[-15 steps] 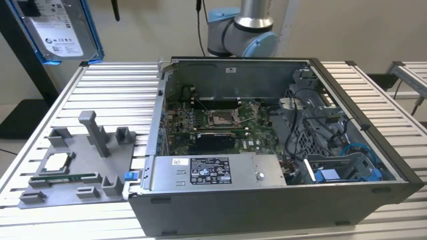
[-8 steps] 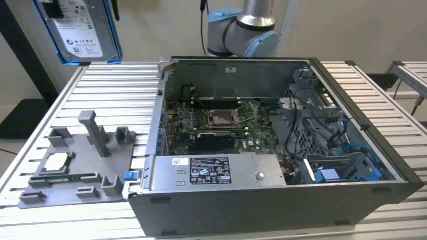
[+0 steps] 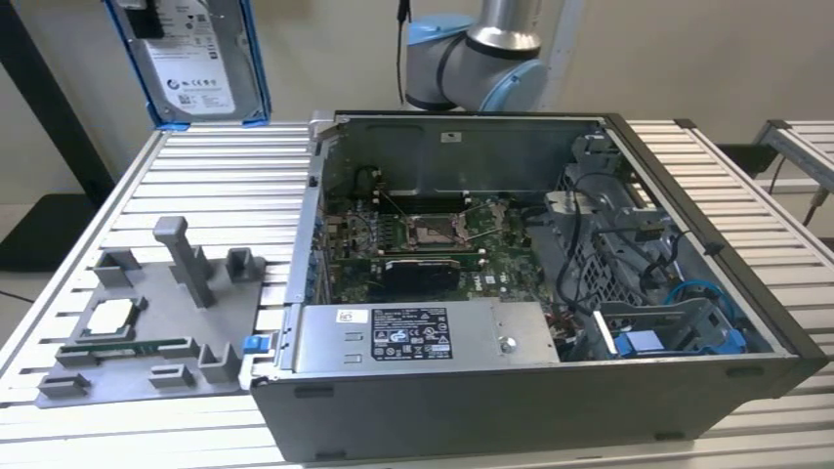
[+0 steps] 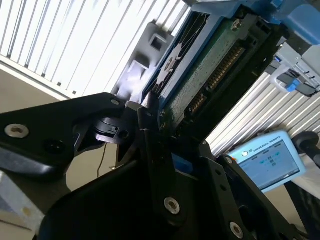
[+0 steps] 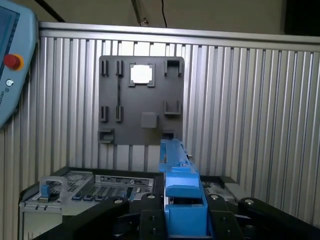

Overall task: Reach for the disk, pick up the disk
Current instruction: 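Pick up the disk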

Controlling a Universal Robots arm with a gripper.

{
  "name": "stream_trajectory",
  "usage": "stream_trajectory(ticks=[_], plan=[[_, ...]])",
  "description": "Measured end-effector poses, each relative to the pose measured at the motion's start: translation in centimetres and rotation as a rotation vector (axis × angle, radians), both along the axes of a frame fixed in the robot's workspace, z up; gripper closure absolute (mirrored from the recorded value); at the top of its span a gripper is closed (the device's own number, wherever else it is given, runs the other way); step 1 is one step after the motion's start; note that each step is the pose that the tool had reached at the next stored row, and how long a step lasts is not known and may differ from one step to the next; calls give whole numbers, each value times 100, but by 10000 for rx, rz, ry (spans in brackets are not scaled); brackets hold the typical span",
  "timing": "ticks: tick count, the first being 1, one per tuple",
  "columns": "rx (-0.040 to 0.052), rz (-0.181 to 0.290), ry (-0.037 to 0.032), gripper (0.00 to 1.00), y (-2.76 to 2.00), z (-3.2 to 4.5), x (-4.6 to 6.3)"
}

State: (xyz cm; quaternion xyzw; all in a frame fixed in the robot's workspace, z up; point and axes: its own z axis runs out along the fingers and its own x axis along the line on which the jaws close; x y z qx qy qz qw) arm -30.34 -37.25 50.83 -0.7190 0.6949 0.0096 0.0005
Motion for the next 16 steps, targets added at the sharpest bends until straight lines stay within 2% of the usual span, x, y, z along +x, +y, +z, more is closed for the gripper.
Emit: stream_trajectory(ticks=[7,16], plan=[[0,-1,-1,100,-5,-13,311],[0,0,0,100,-8,-27,644]])
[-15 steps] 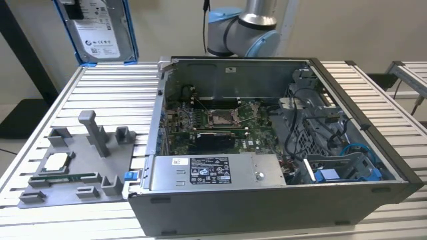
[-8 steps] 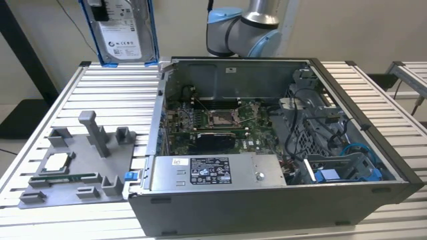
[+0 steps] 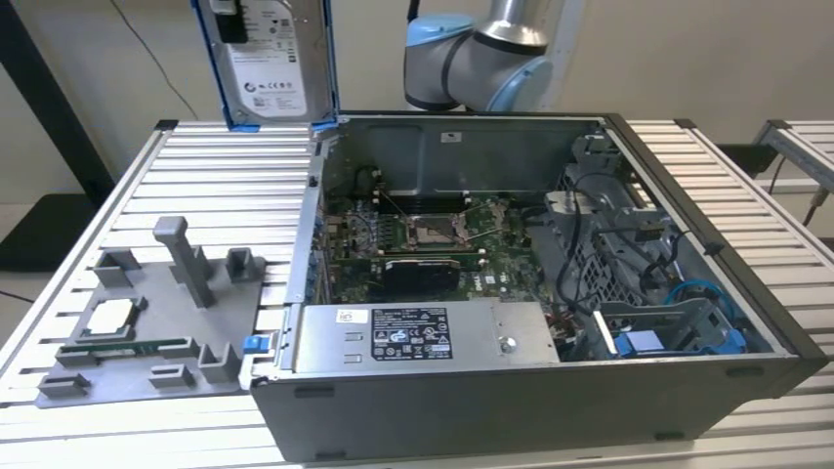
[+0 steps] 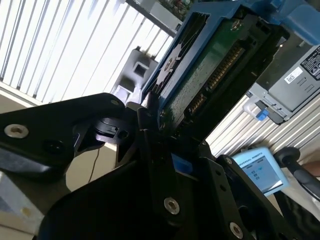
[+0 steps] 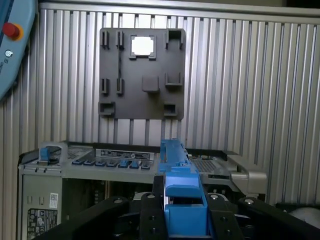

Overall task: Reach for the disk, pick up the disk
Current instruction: 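Pick up the disk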

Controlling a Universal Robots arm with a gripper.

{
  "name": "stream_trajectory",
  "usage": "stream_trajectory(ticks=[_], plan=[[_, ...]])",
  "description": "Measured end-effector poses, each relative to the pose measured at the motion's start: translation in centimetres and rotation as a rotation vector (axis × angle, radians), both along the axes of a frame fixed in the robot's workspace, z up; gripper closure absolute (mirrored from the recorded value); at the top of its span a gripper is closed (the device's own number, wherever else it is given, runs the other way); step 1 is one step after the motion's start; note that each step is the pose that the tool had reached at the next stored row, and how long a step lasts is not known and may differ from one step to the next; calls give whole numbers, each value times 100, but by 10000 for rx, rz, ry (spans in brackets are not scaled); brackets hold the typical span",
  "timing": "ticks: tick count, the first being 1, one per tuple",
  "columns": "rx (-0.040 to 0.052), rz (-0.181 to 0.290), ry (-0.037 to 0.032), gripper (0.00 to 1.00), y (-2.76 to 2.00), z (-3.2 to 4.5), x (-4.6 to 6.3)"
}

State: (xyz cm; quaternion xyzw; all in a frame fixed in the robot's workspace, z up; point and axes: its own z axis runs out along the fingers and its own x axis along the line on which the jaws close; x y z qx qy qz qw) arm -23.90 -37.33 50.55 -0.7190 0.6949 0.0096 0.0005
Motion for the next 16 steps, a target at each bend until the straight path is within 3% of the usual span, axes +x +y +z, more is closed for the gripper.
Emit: stream_trajectory(ticks=[10,16], plan=[[0,0,0,100,-1,-15,252],[0,0,0,100,-7,-23,492]])
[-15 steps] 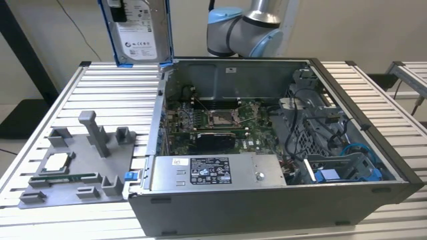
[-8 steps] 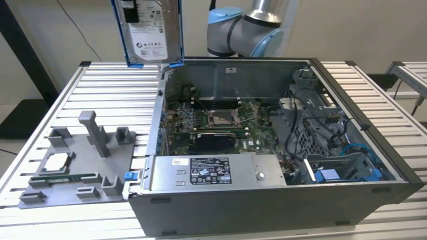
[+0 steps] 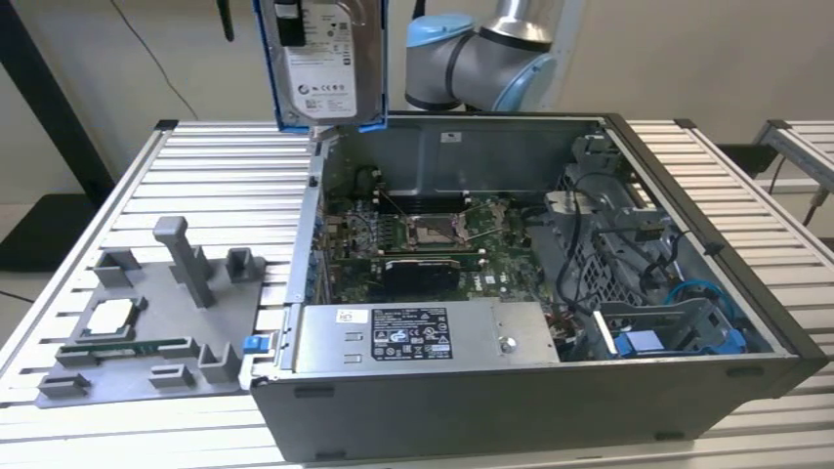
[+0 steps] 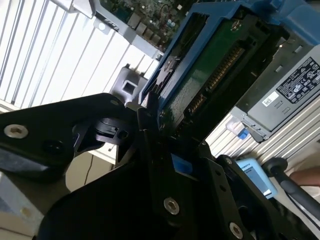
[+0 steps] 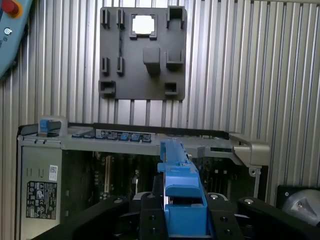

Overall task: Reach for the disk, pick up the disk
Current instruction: 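Pick up the disk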

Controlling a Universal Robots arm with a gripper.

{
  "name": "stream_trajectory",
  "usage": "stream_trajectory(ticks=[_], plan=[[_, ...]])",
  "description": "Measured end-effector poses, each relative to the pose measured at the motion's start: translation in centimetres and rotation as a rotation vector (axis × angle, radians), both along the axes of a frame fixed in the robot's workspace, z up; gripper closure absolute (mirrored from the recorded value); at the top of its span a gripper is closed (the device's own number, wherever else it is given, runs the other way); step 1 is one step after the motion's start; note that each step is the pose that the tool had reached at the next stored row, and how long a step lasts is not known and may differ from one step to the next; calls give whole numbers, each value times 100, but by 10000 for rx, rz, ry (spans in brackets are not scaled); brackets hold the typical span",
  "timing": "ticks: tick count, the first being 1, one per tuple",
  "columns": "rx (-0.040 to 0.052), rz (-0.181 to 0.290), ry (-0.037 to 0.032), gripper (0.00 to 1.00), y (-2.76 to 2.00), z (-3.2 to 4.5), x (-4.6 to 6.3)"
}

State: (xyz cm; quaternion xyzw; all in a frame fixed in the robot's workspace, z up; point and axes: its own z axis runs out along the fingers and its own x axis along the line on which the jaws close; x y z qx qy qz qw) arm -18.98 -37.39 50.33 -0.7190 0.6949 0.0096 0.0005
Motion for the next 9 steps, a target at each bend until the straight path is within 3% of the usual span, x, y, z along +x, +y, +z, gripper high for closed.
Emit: stream_trajectory(ticks=[9], plan=[[0,0,0,100,-7,-12,357]])
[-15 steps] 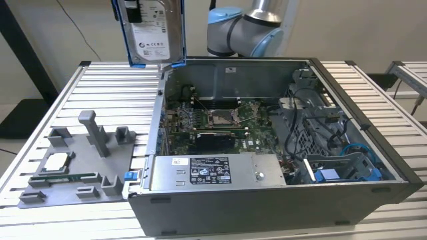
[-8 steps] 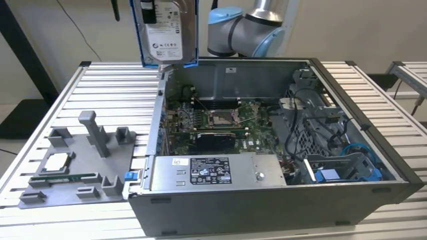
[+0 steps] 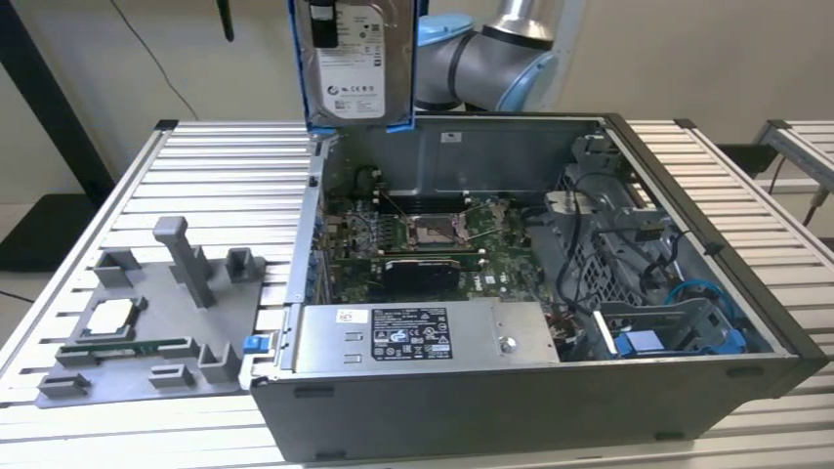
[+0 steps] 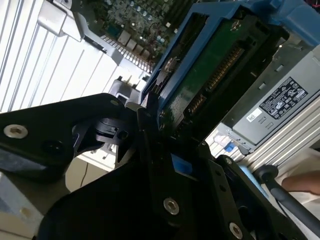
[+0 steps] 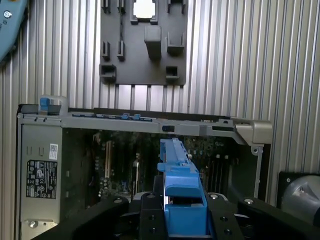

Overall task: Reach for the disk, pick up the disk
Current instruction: 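Pick up the disk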

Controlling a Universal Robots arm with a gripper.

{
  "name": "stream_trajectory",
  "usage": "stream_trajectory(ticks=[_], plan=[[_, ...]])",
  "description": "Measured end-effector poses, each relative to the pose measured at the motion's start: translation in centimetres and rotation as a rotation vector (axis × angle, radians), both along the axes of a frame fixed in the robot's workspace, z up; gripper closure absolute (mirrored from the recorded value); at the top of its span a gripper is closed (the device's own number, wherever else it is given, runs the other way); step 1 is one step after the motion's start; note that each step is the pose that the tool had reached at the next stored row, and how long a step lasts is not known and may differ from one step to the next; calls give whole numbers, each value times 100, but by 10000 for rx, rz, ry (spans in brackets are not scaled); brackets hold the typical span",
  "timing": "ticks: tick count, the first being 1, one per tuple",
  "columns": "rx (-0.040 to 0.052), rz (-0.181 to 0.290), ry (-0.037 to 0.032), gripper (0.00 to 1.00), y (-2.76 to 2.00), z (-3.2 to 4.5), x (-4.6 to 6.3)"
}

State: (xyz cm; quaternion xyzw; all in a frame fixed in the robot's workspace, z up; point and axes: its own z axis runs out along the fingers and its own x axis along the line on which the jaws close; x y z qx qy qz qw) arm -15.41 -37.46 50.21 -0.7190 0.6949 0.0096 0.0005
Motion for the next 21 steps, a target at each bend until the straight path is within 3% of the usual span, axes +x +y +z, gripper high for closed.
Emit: stream_trajectory(ticks=[16,21], plan=[[0,0,0,100,-5,-12,442],[0,1,0,100,-12,-14,646]])
